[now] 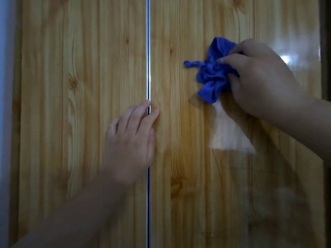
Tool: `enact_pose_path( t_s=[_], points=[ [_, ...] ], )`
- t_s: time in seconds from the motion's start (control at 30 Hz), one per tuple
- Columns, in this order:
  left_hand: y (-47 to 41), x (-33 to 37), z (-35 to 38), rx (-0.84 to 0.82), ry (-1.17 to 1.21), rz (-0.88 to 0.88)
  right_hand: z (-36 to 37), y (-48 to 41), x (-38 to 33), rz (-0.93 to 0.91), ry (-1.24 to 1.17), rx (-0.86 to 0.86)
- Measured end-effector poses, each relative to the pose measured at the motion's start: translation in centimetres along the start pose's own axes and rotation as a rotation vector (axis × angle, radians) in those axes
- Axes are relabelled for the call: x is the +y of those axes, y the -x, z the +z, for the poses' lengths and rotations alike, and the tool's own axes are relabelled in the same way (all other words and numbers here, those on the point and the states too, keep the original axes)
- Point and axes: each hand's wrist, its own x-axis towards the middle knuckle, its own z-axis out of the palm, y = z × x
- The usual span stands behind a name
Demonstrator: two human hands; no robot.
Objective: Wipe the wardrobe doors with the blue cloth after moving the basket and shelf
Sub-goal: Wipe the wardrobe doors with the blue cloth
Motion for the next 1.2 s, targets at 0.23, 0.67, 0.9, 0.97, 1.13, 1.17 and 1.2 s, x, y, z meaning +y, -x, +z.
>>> enact_pose_path(
  t_s=[0.23, 0.67, 0.9, 0.97, 1.13, 1.17, 1.2],
  points=[
    [0.1, 0.3, 0.2, 0.003, 0.007, -0.014, 2.2, 11.0, -9.2, -0.037, -0.166, -0.204],
    [0.5, 0.1, -0.1, -0.040, 0.000, -0.010, 3.0, 21.4, -16.7, -0.435, -0.220, -0.583],
    [0.3, -0.2, -0.4, -0.065, 0.005, -0.005, 1.7, 7.5, -8.5, -0.347, -0.058, -0.284],
    [0.3, -0.2, -0.4, -0.075, -0.005, -0.010, 1.4, 4.4, -6.4, -0.267, -0.038, -0.207],
    [0.2, 0.1, -0.9, -0.110, 0.008, -0.025, -0.4, 1.9, -1.8, -0.019, -0.040, -0.060],
    [0.1, 0.3, -1.1, -0.111, 0.019, -0.030, -0.8, 1.9, -1.1, 0.011, -0.039, -0.052],
    [0.0, 0.5, -1.3, -0.105, 0.036, -0.039, -1.3, 1.9, -0.6, 0.037, -0.035, -0.049]
  ],
)
